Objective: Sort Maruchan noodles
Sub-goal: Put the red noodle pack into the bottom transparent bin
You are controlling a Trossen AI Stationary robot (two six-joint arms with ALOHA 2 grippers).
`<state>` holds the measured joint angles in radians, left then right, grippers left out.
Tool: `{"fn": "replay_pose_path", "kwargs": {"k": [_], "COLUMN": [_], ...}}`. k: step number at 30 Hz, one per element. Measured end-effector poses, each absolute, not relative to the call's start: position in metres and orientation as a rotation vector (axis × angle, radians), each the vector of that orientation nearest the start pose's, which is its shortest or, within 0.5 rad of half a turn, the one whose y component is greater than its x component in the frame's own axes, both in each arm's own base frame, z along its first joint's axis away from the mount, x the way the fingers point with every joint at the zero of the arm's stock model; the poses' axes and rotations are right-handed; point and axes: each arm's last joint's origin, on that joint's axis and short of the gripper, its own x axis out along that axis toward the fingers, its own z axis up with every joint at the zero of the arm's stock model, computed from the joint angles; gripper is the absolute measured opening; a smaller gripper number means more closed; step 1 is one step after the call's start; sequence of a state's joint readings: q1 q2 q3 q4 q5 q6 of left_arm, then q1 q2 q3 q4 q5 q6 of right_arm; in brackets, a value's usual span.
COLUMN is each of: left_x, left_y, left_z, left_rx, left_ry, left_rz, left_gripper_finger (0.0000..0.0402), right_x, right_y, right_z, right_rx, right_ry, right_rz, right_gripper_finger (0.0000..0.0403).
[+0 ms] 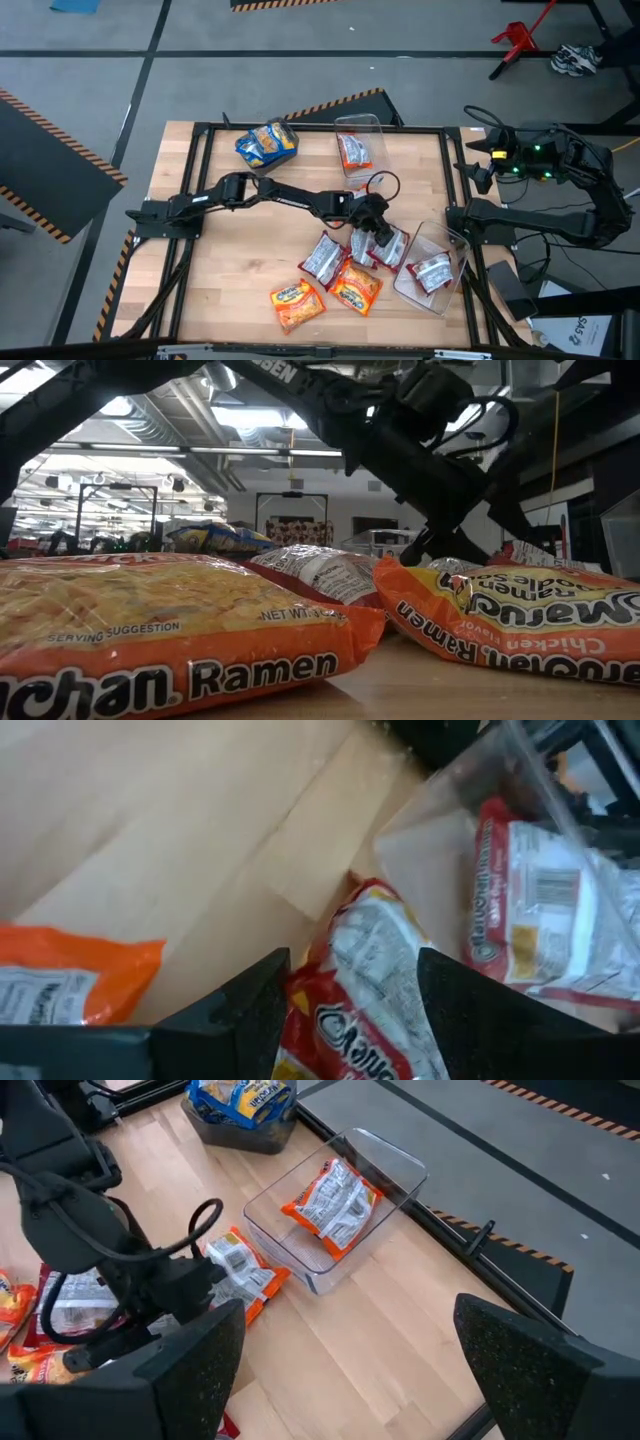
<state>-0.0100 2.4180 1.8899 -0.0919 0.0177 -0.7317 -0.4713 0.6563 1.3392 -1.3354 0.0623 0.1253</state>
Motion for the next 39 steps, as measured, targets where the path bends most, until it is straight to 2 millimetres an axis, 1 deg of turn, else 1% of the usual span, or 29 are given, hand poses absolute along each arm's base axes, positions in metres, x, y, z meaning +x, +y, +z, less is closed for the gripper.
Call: {"fn": "replay_pose_path", "kwargs": {"k": [5, 10, 13, 15, 20, 21, 25, 28, 34, 39], "left_x": [0.536, 0.536, 0.534, 0.534, 0.535, 0.536, 0.537, 0.540, 0.549, 0.550], "left_y": [-0.006, -0.006, -0.006, -0.006, -0.006, -0.006, -0.006, -0.008, -0.010, -0.008], "left_z": [0.144, 0.142, 0.139, 0.138, 0.140, 0.141, 0.144, 0.154, 0.189, 0.213], "left_rx": [-0.735, -0.737, -0.736, -0.736, -0.761, -0.764, -0.780, -0.786, -0.778, -0.690], "left_ry": [0.605, 0.596, 0.608, 0.609, 0.590, 0.581, 0.561, 0.533, 0.467, 0.514], "left_rz": [0.211, 0.209, 0.218, 0.219, 0.215, 0.211, 0.204, 0.193, 0.175, 0.235], "left_gripper_finger": [0.0198, 0.0165, 0.0135, 0.0108, 0.0017, 0.0009, 0.0002, 0.0002, 0.0001, 0.0001], "right_x": [0.035, 0.035, 0.035, 0.035, 0.035, 0.035, 0.034, 0.034, 0.034, 0.034], "right_y": [-0.020, -0.020, -0.020, -0.020, -0.020, -0.020, -0.021, -0.021, -0.021, -0.021], "right_z": [0.407, 0.407, 0.407, 0.407, 0.407, 0.407, 0.407, 0.407, 0.407, 0.407], "right_rx": [0.251, 0.251, 0.251, 0.251, 0.250, 0.249, 0.238, 0.234, 0.233, 0.233], "right_ry": [0.613, 0.613, 0.612, 0.612, 0.612, 0.612, 0.613, 0.613, 0.613, 0.614], "right_rz": [-0.557, -0.557, -0.556, -0.557, -0.560, -0.566, -0.598, -0.608, -0.612, -0.612], "right_gripper_finger": [0.0347, 0.0347, 0.0347, 0.0347, 0.0347, 0.0347, 0.0347, 0.0347, 0.0347, 0.0347]}}
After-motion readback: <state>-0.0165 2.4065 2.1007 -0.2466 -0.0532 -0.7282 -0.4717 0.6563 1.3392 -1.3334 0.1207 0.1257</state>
